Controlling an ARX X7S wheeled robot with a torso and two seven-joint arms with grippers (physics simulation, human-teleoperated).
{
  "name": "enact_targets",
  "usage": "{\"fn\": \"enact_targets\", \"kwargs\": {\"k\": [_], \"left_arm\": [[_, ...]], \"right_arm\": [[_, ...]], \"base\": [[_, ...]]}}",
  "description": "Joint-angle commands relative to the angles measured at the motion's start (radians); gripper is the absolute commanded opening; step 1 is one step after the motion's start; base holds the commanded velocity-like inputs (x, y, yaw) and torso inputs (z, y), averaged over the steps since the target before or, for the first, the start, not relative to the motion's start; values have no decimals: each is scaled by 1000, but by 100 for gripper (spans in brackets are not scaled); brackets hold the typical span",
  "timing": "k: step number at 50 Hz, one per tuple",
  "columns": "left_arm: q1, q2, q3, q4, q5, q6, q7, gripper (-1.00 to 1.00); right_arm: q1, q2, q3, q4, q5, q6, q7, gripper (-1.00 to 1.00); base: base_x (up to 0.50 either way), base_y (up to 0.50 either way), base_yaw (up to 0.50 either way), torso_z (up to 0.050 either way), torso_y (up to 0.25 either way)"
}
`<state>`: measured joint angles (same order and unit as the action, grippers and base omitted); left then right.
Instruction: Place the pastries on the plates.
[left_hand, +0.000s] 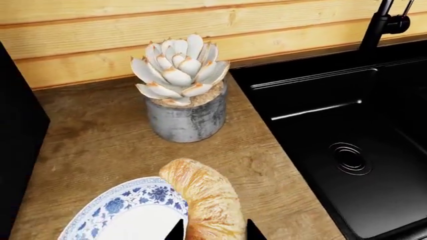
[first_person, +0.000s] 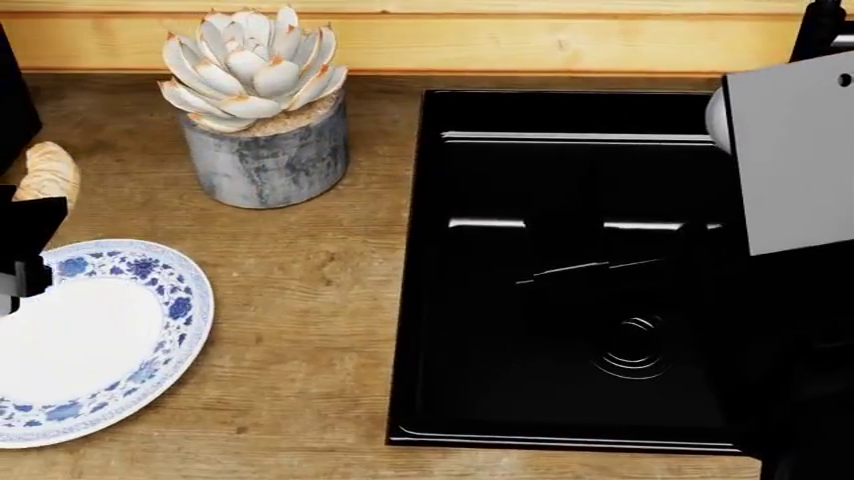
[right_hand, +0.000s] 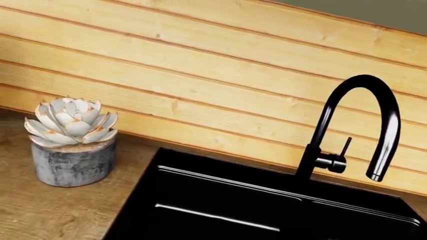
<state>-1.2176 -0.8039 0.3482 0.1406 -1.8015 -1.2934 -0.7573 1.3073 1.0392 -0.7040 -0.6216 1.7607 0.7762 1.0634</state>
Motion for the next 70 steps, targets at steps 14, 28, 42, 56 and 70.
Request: {"fn": "enact_targets", "kwargs": {"k": [14, 28, 42, 56, 70], "left_arm": [[15, 58, 104, -213, 283, 73, 133, -100], [42, 136, 233, -465, 517, 192, 300, -100], [120, 160, 268, -535, 565, 249, 330, -100], [115, 153, 257, -541, 553, 242, 308, 100], [85, 131, 232, -529, 539, 245, 297, 100]], "right_arm": [[-28, 11, 15, 10, 22, -38, -7, 100], [-33, 17, 17, 4, 32, -40, -4, 100], [-42, 29, 20, -8, 46, -46, 2, 100], [-47, 32, 23, -14, 56, -52, 11, 100], [-52, 29, 23, -13, 52, -56, 9, 100]], "base": [[0, 0, 0, 0, 0], [0, 0, 0, 0, 0], [0, 0, 0, 0, 1], [0, 0, 0, 0, 0], [0, 0, 0, 0, 0]]}}
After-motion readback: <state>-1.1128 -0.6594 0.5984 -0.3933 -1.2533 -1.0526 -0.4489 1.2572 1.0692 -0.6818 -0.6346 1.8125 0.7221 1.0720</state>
